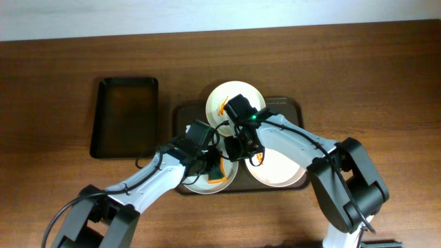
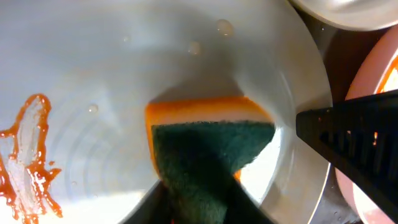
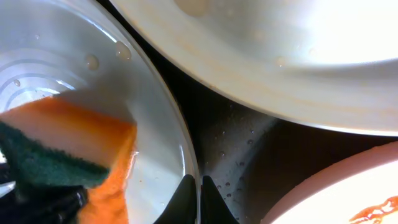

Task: Clean dirty plates on tray and stack at the side
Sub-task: 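Regrasp the sponge with the left gripper and scrub the lower-left plate, then lift the lower-left plate with the right gripper and place it at the right side, then return the right gripper and grasp the rim of the top plate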

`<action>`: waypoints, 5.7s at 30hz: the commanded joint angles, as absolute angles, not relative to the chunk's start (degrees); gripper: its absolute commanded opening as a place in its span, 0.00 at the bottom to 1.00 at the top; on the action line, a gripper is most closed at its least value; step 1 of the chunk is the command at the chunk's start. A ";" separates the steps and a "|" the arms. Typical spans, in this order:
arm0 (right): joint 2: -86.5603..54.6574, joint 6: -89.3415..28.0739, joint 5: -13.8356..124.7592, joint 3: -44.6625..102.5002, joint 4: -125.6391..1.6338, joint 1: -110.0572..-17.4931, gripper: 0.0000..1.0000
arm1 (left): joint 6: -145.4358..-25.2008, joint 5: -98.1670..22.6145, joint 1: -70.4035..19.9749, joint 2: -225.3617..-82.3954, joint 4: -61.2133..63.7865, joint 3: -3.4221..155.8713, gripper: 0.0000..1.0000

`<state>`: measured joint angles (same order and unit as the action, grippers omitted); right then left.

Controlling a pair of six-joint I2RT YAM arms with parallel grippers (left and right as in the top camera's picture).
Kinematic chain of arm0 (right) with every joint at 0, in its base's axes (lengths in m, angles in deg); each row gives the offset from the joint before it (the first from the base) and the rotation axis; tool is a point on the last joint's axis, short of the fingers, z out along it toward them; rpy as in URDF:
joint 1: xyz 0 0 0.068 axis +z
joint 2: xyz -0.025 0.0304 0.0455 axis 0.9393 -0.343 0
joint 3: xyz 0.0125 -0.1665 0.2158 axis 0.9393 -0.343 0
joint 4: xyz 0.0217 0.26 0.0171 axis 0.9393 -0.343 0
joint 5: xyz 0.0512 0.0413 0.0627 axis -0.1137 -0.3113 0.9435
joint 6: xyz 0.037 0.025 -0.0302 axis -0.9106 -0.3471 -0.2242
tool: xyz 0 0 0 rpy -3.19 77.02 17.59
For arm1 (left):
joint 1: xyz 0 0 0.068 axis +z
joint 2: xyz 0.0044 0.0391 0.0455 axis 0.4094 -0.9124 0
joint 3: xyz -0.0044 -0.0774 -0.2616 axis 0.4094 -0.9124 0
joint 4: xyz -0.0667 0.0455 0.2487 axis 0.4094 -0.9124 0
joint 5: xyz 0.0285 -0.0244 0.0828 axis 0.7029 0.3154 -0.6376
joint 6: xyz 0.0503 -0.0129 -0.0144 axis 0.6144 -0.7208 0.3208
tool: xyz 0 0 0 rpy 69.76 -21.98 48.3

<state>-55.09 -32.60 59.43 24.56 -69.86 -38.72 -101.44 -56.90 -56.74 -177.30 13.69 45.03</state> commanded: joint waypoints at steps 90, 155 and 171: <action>-54.74 -25.48 -5.57 54.37 -93.84 -13.71 0.04 | -86.64 -65.51 -19.50 -170.78 -0.17 58.54 0.00; -65.97 -27.73 64.72 38.72 -67.35 -57.56 0.07 | -86.49 -64.70 -19.50 -172.45 -0.08 58.52 0.00; -65.77 -29.93 68.57 38.72 -80.99 -44.31 0.04 | -85.18 -64.70 -19.50 -172.56 4.27 58.52 0.00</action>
